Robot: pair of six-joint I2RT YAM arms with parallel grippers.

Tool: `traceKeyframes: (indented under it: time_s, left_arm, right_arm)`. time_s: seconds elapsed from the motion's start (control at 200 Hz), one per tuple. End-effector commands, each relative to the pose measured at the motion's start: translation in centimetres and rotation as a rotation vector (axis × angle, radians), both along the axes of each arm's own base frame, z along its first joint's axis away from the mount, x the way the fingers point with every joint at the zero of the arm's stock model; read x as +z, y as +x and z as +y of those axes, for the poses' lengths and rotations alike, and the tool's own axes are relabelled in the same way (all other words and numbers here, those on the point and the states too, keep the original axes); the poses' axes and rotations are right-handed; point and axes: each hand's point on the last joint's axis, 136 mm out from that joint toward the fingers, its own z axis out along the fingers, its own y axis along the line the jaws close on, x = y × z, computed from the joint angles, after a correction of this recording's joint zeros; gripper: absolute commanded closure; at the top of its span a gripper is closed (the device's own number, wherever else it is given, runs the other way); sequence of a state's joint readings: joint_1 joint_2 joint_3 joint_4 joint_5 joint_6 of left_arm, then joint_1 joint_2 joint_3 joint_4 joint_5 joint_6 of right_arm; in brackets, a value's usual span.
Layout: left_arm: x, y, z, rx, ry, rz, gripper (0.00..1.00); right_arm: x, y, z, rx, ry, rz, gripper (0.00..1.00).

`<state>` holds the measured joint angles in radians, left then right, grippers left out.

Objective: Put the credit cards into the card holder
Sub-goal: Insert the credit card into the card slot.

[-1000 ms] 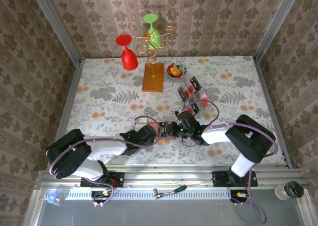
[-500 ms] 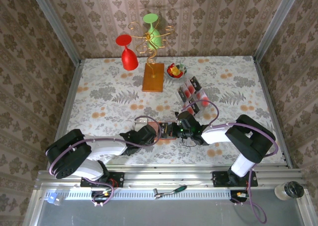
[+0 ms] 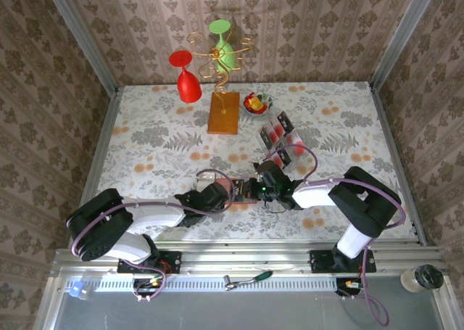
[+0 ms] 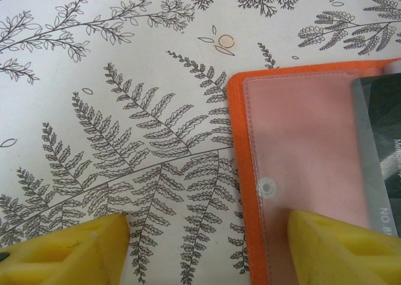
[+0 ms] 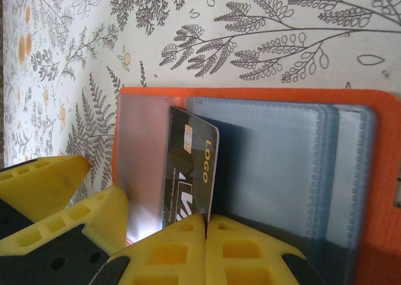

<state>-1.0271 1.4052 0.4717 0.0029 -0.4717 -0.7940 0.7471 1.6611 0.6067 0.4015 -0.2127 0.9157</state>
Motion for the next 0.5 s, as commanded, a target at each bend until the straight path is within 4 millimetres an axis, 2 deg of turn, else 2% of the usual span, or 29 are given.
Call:
traceKeyframes:
  time_s: [0.0, 0.2, 0.23, 0.415, 0.495]
  left_arm:
    - [-0.6, -0.7, 1.3, 0.021, 0.039, 0.018, 0.31]
    - [-0.6, -0.7, 1.3, 0.023, 0.037, 0.016, 0.31]
    - [-0.7, -0.7, 1.3, 0.022, 0.038, 0.018, 0.31]
    - [-0.7, -0.7, 1.4, 0.025, 0.035, 0.017, 0.31]
    - [-0.7, -0.7, 1.4, 0.027, 0.033, 0.015, 0.31]
  right_arm:
    - [-2.9, -1.8, -1.0, 0.039, -0.098, 0.091, 1.0]
    - [-3.3, -2.1, -0.6, 0.061, -0.098, 0.113, 1.0]
    - [-3.3, -2.1, -0.6, 0.066, -0.097, 0.116, 0.98]
    - [-1.6, -1.7, -0.5, 0.098, -0.098, 0.098, 0.65]
    - [-0.5, -1.2, -0.7, 0.102, -0.101, 0.086, 0.55]
